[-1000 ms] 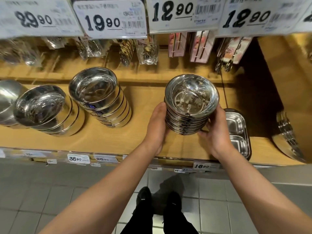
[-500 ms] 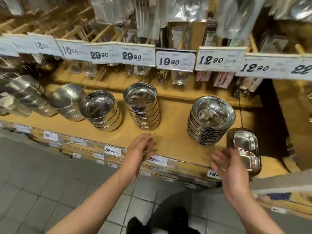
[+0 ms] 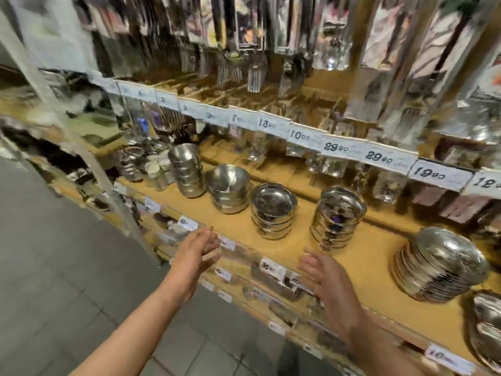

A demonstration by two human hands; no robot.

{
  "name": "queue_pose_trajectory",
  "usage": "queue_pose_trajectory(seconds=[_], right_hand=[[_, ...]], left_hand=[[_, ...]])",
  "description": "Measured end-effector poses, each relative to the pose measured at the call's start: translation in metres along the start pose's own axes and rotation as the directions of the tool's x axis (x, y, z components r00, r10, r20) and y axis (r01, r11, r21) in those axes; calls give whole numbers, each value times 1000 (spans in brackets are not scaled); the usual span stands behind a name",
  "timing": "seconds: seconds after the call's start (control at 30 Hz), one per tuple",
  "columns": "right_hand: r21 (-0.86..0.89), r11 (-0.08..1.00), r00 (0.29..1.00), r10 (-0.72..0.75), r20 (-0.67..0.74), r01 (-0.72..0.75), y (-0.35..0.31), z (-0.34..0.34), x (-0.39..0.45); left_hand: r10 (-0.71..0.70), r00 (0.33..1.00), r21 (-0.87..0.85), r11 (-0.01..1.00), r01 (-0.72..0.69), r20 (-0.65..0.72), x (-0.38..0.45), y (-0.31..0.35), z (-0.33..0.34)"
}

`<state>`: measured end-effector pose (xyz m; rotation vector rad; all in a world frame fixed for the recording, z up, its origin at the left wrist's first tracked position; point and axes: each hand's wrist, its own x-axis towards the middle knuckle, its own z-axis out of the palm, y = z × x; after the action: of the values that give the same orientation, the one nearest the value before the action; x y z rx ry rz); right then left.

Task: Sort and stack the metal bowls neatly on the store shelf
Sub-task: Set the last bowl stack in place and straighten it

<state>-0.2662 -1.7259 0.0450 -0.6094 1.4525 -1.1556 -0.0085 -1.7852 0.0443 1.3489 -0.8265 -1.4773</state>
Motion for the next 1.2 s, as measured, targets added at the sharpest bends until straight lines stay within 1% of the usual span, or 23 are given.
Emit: queue_pose_trajectory(seconds=[0.1,0.17,0.23,0.4,0.57,0.67,0.77,0.9,1.07,1.2], right_hand=[[-12,999,998,-36,42,37,2,43,-5],[-56,996,991,-66,119,73,10,62,-12],[-75,996,987,-37,157,50,17,76,-17],[-37,999,993,-3,119,8,22,109,-2],[-8,999,993,34,111,-33,22,147,31],[-16,1000,991,19,131,-17,23,175,60],[-26,1000,989,8,148,-4,18,206,96],[-12,999,991,46,124,-45,6,252,140],[9,992,988,121,99,-123,-7,311,192],[19,988,984,148,95,-151,-10,345,225]], left_hand=[[16,999,6,1000,-16,-29,0,12,-48],[24,999,9,1000,-23,-41,2,18,-74],[25,997,-4,1000,-25,-66,7,24,-95],[9,996,-37,999,-12,-88,24,31,-126],[-13,995,-47,999,8,-96,56,38,-148],[-30,995,-26,999,27,-97,89,48,-159],[-33,998,3,999,33,-62,129,59,-171],[-49,999,73,996,49,-4,179,73,-188],[-65,997,39,997,67,-45,240,90,-201],[-106,994,36,994,106,-20,282,95,-196]])
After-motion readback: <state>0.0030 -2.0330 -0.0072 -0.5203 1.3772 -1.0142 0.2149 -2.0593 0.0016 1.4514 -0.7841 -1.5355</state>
